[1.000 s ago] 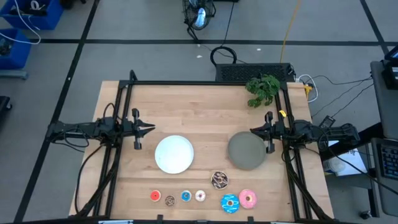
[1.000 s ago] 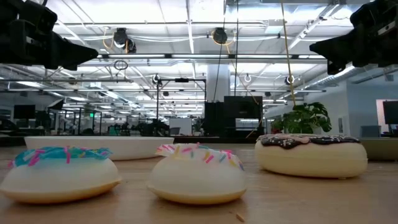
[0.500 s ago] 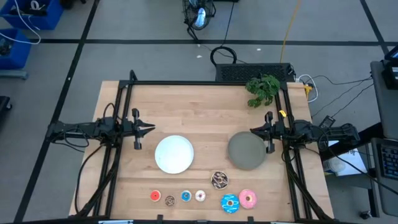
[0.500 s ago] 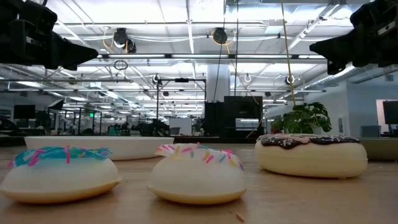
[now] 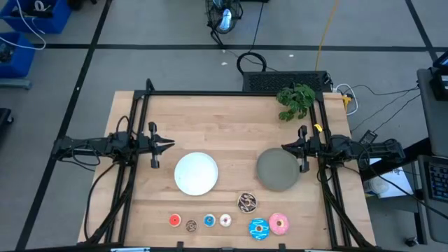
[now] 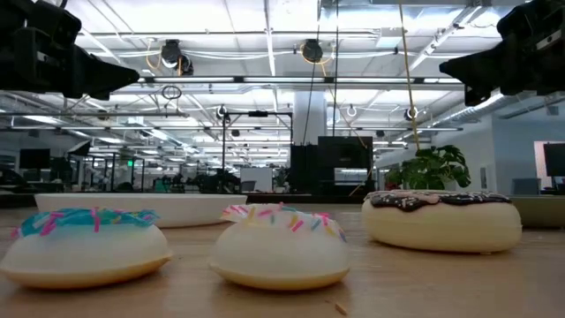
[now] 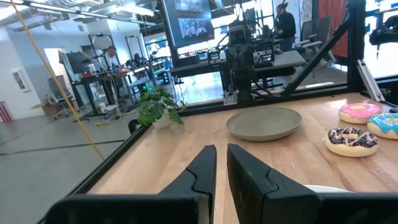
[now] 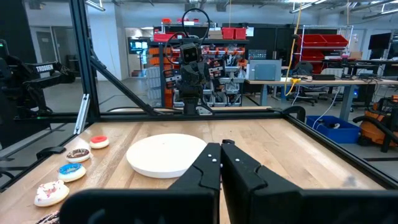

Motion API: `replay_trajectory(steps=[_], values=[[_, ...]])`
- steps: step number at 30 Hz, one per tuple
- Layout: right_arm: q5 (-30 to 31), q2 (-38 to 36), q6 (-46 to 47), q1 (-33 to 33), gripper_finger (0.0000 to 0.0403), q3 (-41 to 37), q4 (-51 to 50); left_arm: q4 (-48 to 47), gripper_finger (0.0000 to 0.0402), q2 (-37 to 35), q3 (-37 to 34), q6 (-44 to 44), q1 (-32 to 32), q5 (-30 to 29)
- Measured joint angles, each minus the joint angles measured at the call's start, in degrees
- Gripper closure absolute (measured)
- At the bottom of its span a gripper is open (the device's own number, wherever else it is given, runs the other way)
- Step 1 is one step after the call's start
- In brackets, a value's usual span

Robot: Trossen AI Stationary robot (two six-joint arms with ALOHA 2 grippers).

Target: Pick & Place donuts

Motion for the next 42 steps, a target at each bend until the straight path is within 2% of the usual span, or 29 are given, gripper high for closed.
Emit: replay_trajectory(steps=[19,24,27,38,42], values=[[0.0,0.0,-0.2,0.0,0.0403,0.0,0.0,0.0,0.0355,0.0,0.0,0.0,0.0,0.0],[0.0,0.0,-7.8,0.0,0.0403,0.0,0.0,0.0,0.0355,0.0,0.0,0.0,0.0,0.0],[0.0,0.0,-8.4,0.0,0.0403,0.0,0.0,0.1,0.0355,0.0,0.0,0.0,0.0,0.0],[0.2,0.0,-5.1,0.0,0.0403,0.0,0.7,0.4,0.0355,0.0,0.0,-1.2,0.0,0.0],[-0.1,0.0,3.7,0.1,0.0403,0.0,0.8,3.3,0.0355,0.0,0.0,0.0,0.0,0.0]])
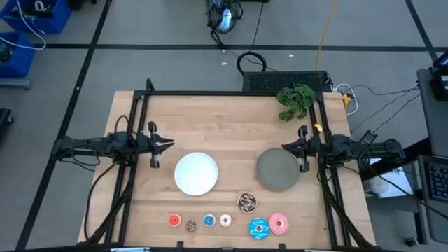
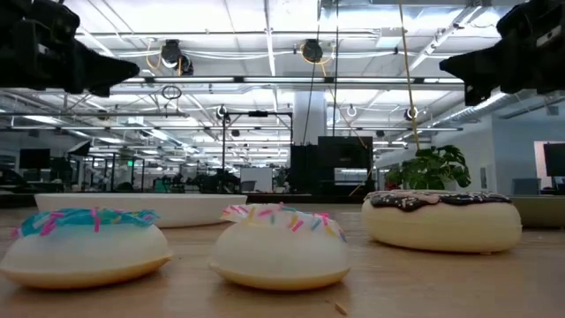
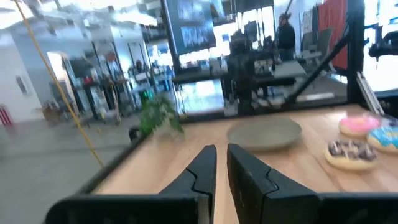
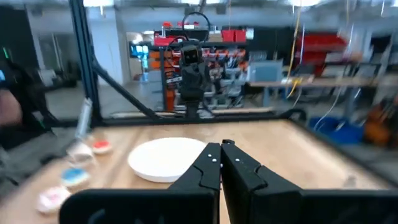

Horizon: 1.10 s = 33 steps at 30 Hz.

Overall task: Pick & Place donuts
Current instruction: Put the big pink donut on the gray plate

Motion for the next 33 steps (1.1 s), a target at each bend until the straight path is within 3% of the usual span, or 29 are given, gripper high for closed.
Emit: replay_trajectory(steps=[2,6,11,15,18,22,27,33], values=[[0.1,0.0,4.1,0.1,0.0403,0.0,0.9,1.4,0.0355,0.0,0.0,2.1,0.0,0.1],[0.2,0.0,3.5,0.1,0.0403,0.0,6.6,3.9,0.0355,0.0,0.0,6.6,0.0,0.5],[-1.9,1.9,0.5,1.1,0.0403,3.6,12.0,6.7,0.0355,0.0,0.0,5.6,0.0,-3.0],[-5.1,8.8,0.7,4.5,0.0403,16.3,0.3,7.5,0.0355,0.0,0.0,4.5,0.0,-4.3],[-4.3,18.5,3.2,8.6,0.0403,27.5,-11.3,7.5,0.0355,0.0,0.0,6.6,0.0,-4.3],[2.4,34.8,5.0,15.1,0.0403,40.8,-20.6,7.5,0.0355,0.0,0.0,8.1,0.0,-4.3],[12.2,52.7,10.6,21.1,0.0403,57.7,-39.1,7.3,0.0355,0.0,0.0,6.9,0.0,-4.5],[12.3,66.8,22.7,28.0,0.0403,71.3,-58.2,7.2,0.0355,0.0,0.0,5.4,0.0,-4.5]])
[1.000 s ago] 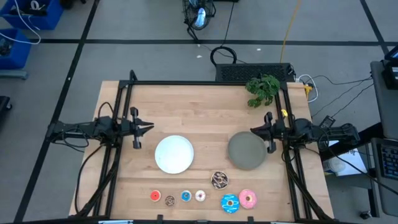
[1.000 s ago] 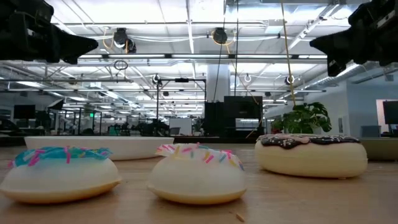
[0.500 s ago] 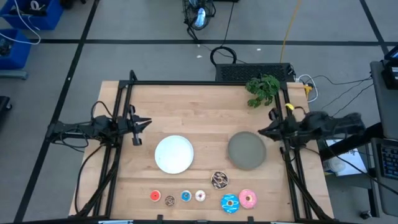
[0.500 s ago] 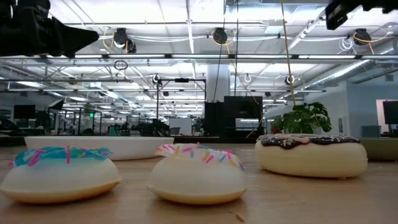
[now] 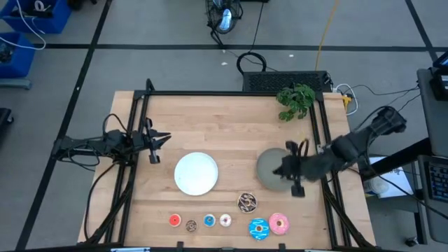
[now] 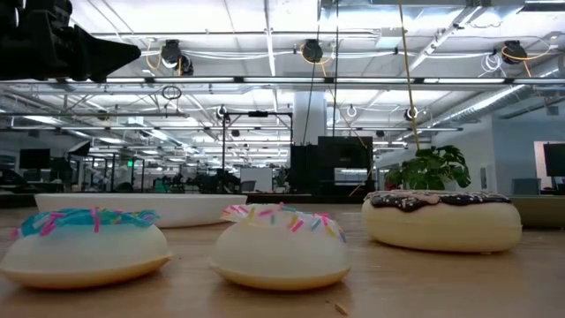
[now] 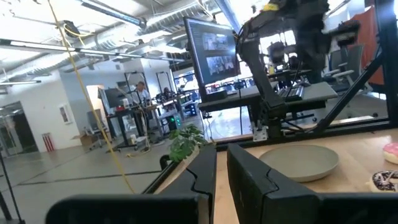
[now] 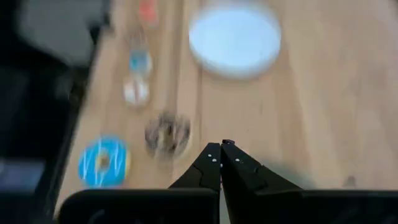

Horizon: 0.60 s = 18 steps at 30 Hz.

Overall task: Pick & Place donuts
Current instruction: Put the big pink donut on the gray plate

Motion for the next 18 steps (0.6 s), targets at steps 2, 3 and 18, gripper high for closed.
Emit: replay_trajectory(steps=[2,3,18], values=[[-0.1,3.5,5.6,2.0,0.0403,2.7,-4.7,0.0,0.0355,0.0,0.0,-0.1,0.0,0.0],[-0.1,4.7,8.0,3.2,0.0403,3.7,-6.0,0.1,0.0355,0.0,0.0,-0.3,0.0,0.0],[-10.2,15.8,28.5,12.5,0.0403,8.0,-13.8,1.3,0.0355,0.0,0.0,1.5,0.0,-2.7]])
